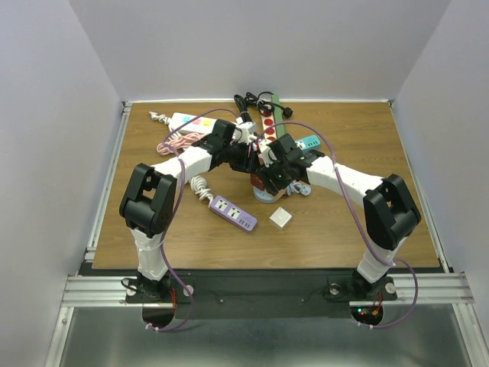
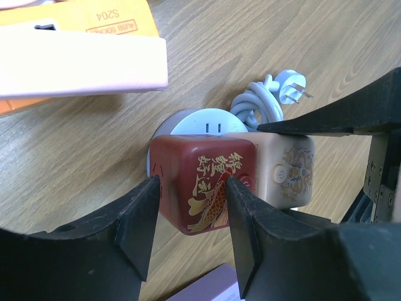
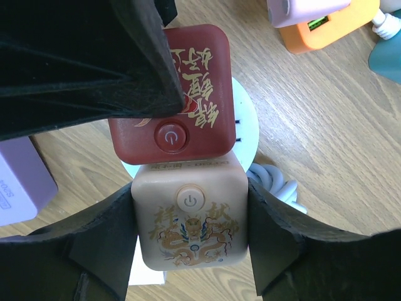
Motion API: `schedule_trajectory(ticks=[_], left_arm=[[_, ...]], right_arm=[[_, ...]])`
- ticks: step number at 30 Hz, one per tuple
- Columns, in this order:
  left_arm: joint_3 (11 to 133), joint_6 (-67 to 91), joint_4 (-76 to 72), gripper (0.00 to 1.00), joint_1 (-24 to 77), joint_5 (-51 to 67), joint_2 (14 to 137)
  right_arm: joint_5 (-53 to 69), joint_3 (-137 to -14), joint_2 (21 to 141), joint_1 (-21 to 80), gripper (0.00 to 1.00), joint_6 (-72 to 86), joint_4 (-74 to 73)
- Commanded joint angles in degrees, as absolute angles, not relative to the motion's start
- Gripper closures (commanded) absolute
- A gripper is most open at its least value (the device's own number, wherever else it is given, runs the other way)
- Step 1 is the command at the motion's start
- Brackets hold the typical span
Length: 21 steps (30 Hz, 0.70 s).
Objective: Insert the plug
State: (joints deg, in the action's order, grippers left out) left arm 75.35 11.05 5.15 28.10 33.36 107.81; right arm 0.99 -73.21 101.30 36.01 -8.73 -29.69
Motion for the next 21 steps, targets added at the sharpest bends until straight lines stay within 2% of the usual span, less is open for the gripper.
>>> schedule_trajectory(ticks=[1, 17, 20, 21], left_arm=[[74.1, 7.6, 8.4, 0.44, 30.3, 34.2, 106.1], [73.8, 8.6, 8.1, 0.43, 30.2, 33.4, 105.8], [73.7, 9.7, 6.9, 0.38, 30.1, 32.2, 104.4], [74.1, 10.5, 6.8, 0.32, 29.7, 31.8, 103.9]], right_arm=[[-4.0, -66.3, 106.4, 36.0, 1.0, -5.1, -38.6], [-5.0, -61.1, 109.9, 39.1, 0.99, -0.9, -35.1], [-4.7, -62.0, 110.2, 39.2, 1.0, -0.1, -34.6], [-5.8, -62.5, 110.2, 39.2, 1.0, 1.8, -34.4]])
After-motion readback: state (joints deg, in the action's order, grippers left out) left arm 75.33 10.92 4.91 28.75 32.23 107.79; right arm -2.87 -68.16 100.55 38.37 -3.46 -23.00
